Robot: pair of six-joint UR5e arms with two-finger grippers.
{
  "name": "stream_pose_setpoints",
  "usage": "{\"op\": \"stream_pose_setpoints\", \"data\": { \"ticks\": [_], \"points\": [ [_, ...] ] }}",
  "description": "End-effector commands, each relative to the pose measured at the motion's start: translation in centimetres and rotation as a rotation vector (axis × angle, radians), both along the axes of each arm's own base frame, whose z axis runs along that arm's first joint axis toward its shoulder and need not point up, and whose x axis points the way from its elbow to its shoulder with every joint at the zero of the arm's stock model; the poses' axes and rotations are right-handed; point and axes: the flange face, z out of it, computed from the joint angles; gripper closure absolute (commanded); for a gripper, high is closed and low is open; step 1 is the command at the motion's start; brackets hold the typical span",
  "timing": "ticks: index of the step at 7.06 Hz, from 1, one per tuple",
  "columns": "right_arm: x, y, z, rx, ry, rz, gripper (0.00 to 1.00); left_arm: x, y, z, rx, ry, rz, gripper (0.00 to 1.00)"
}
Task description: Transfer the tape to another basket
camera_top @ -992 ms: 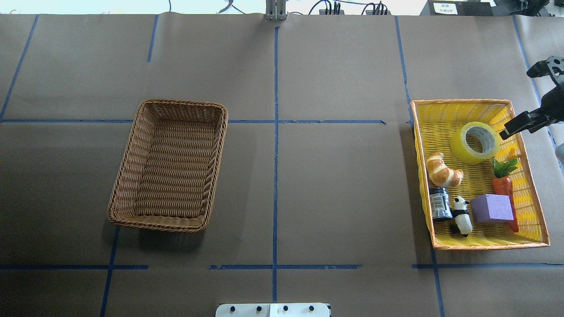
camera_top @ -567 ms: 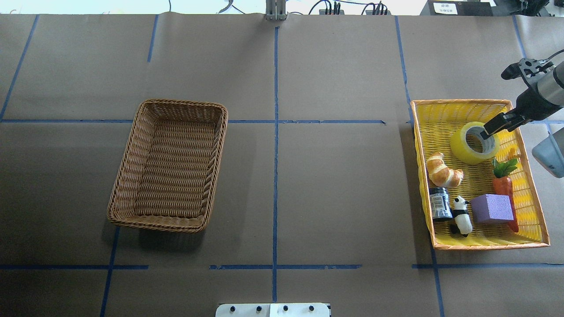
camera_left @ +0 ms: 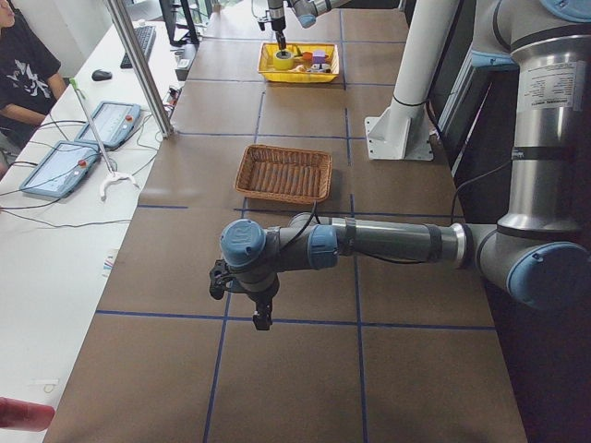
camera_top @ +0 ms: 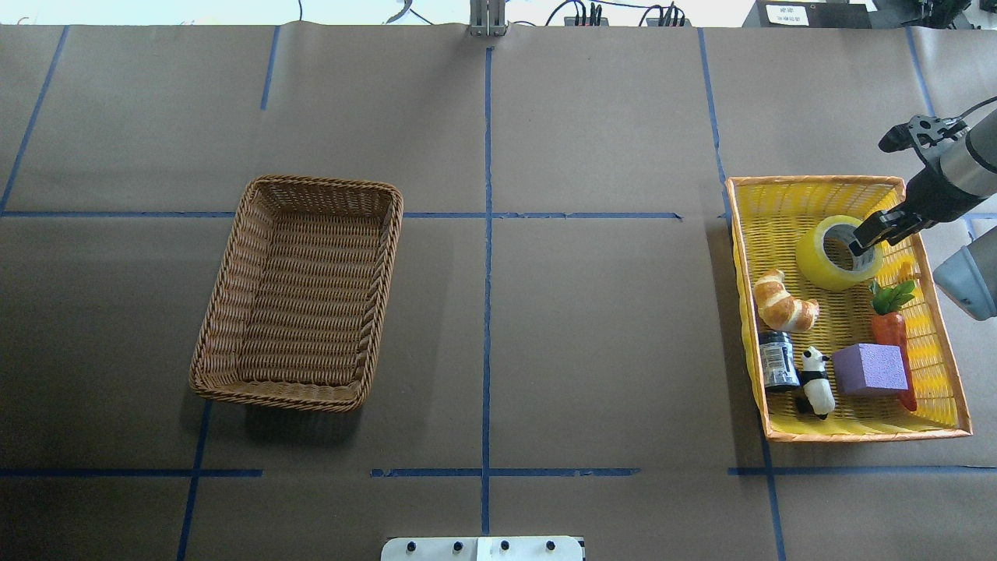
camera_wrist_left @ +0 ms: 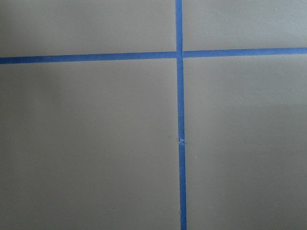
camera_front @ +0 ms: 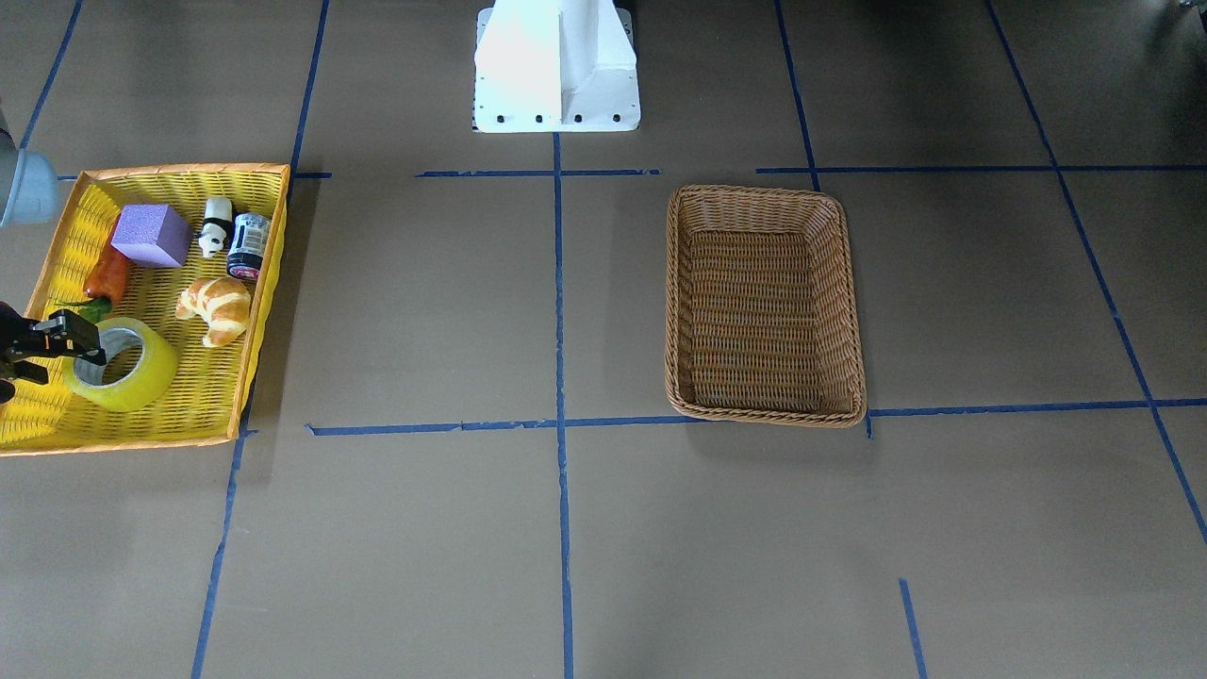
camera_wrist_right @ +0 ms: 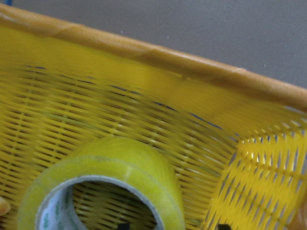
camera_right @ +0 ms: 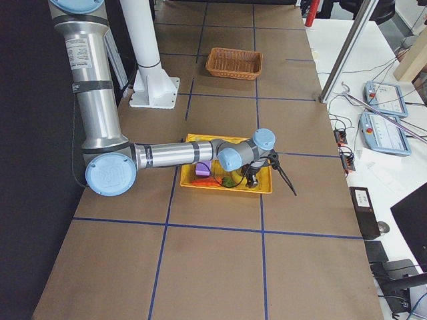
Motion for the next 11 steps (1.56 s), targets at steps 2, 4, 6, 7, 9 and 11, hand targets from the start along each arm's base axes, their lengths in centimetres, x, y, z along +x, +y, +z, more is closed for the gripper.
{"op": "stream_pose_setpoints", "data": {
  "ticks": [2, 4, 6, 7, 9, 11],
  "points": [
    [-0.1, 0.0, -0.4, 0.007, -0.008, -0.005, 1.00, 0.1, -0.1, -0.5, 0.008, 0.021, -0.002, 0.00],
    [0.0, -0.1, -2.3, 0.031, -0.033, -0.003, 1.00, 0.1, -0.2, -1.4, 0.025, 0.021, -0.004, 0.00],
    [0.9, 1.5, -11.2, 0.062, -0.156, 0.049, 1.00, 0.1, -0.4, -4.0, 0.075, 0.022, -0.005, 0.00],
    [1.0, 2.1, -16.5, 0.010, -0.231, 0.134, 1.00, 0.3, -0.6, -5.7, 0.095, 0.041, -0.017, 0.00],
    [-2.4, 3.1, -23.6, -0.138, -0.367, 0.274, 1.00, 3.0, -2.7, -11.8, 0.059, 0.172, -0.119, 0.00],
    [-4.2, 5.4, -26.4, -0.248, -0.530, 0.338, 1.00, 11.3, -5.8, -21.2, 0.025, 0.288, -0.152, 0.00]
  ]
}}
